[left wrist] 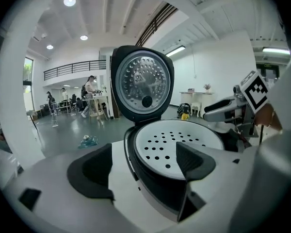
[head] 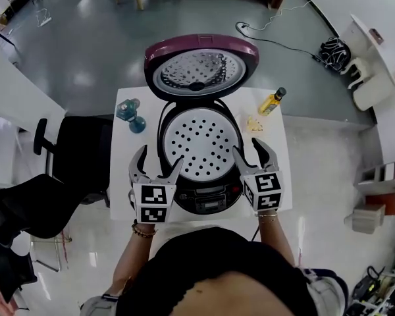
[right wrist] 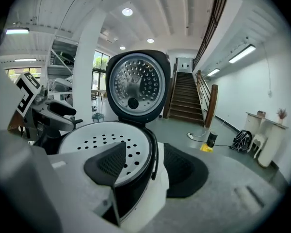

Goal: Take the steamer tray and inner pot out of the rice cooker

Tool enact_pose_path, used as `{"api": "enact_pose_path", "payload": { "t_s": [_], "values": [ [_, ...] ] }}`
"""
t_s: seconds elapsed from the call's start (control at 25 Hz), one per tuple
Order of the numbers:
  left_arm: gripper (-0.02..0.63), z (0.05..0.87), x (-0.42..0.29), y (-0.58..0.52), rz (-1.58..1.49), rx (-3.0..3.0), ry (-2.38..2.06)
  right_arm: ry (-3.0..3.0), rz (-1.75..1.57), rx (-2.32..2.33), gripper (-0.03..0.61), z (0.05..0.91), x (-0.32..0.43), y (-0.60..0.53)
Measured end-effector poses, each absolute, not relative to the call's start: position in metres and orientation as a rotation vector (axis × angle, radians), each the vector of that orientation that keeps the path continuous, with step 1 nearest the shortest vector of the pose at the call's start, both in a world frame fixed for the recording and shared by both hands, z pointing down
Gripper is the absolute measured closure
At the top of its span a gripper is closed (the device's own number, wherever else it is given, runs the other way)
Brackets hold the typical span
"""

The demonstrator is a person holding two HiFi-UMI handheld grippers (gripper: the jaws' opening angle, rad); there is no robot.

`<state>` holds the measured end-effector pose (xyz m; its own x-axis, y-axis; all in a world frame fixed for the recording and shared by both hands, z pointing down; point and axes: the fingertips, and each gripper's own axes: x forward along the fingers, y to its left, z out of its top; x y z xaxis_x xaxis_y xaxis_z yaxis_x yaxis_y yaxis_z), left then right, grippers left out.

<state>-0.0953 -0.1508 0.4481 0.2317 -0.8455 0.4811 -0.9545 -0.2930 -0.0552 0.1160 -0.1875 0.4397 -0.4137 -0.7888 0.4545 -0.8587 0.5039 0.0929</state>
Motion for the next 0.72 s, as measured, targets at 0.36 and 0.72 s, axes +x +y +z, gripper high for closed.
{"api": "enact_pose_path", "payload": {
  "t_s": [0.36, 0.72],
  "values": [
    [0.221, 0.472, -0.091, -0.186, 0.866, 2.258, -1.530, -2.073, 0.070, 1.130, 0.354, 0.461, 0.094, -0.229],
    [0.222, 0.488, -0.074, -0.206, 1.137, 2.243, -1.394, -1.915, -0.044, 0.905, 0.354, 0.487, 0.084, -0.242]
  ]
}}
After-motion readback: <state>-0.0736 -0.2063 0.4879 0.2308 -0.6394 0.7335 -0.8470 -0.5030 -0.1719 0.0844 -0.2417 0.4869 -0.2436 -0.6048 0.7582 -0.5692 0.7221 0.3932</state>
